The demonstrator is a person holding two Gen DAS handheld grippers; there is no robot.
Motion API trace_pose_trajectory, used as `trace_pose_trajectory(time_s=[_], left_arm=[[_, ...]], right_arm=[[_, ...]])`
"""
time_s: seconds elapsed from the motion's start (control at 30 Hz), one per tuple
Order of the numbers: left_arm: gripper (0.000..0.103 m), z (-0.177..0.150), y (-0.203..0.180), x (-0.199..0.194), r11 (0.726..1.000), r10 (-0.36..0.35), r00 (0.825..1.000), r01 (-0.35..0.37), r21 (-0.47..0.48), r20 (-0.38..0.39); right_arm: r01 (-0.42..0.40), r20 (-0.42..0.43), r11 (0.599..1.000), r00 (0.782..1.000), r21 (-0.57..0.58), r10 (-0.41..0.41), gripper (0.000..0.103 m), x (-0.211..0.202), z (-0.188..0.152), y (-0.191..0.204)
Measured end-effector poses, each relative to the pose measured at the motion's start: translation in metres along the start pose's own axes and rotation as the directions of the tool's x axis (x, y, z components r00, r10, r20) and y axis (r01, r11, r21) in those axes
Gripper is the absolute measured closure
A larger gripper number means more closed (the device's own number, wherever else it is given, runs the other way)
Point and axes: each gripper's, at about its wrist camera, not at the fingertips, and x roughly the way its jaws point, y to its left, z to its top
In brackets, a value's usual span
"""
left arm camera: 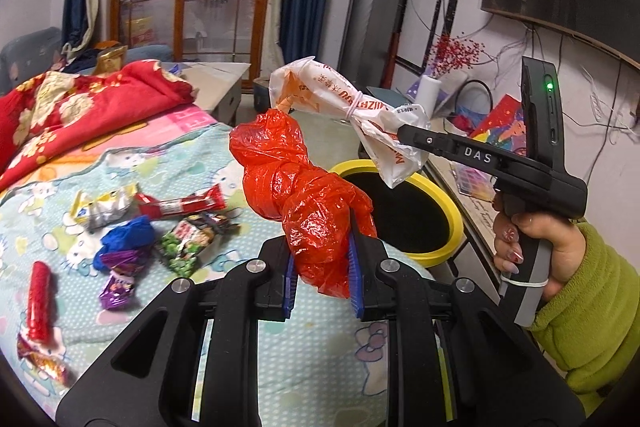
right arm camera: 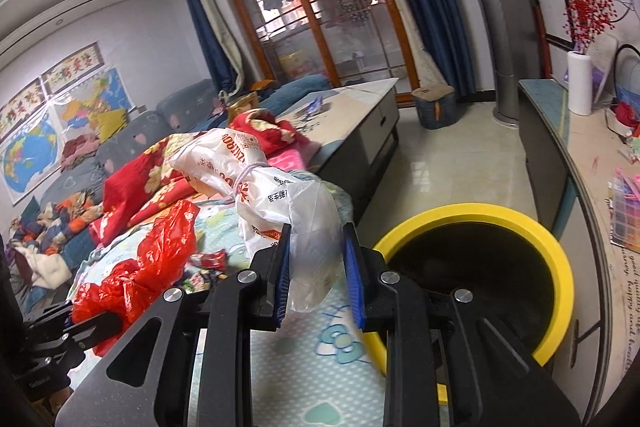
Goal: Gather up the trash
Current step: 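Carry both bags over the yellow bin with both tools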
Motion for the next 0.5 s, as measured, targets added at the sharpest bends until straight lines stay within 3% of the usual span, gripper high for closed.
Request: trace_pose_trajectory(time_s=[0.5], left_arm=[[0.088,0.004,-0.034,0.029,0.996,-0.062,0.997,0.064,0.059,-0.043]], right_arm=[[0.137,0.005,0.987,0.99,0.089,-0.138,0.08,-0.007,-0.002,-0.055]])
